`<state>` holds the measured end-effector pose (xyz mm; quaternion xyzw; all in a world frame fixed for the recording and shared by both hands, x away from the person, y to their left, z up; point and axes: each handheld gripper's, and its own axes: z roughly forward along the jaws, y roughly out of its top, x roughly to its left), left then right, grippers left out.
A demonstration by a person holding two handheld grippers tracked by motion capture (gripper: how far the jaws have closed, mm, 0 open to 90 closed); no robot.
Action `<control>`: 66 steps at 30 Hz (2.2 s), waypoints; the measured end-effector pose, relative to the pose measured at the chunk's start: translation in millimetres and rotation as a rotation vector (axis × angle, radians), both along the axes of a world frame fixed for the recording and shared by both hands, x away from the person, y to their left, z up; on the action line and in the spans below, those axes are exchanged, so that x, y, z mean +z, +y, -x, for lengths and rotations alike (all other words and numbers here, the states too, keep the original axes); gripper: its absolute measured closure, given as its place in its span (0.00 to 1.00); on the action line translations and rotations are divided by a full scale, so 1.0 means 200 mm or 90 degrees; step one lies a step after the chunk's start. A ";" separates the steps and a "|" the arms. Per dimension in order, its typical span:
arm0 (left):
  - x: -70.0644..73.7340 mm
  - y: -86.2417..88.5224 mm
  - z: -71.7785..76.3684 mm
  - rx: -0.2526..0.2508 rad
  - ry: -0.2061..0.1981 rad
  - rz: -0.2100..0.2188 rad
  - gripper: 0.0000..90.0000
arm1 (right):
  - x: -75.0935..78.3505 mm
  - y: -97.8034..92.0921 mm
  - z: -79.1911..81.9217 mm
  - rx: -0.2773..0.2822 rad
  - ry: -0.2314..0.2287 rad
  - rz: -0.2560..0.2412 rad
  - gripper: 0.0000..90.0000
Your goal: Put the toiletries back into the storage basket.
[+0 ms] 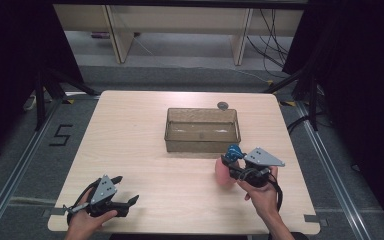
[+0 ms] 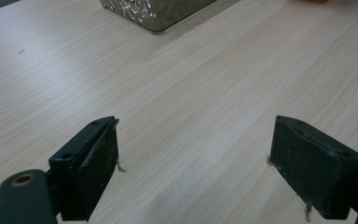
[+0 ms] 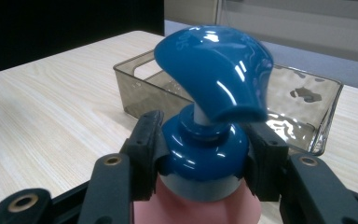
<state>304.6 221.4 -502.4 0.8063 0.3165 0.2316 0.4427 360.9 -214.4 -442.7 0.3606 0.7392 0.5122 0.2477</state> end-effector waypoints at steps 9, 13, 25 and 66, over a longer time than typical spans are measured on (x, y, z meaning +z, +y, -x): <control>0.00 0.01 0.00 -0.001 0.001 -0.009 0.17 | 0.03 -0.01 -0.04 -0.011 -0.006 -0.005 0.59; 0.00 0.01 0.00 0.003 0.002 -0.014 0.17 | 0.05 -0.01 -0.04 -0.004 0.002 -0.004 0.59; 0.00 0.00 0.00 0.003 0.006 -0.011 0.17 | 0.10 0.00 -0.08 -0.002 -0.009 -0.026 0.59; 0.00 0.01 0.00 0.006 0.003 -0.004 0.17 | 0.34 0.03 -0.26 -0.016 -0.022 -0.046 0.59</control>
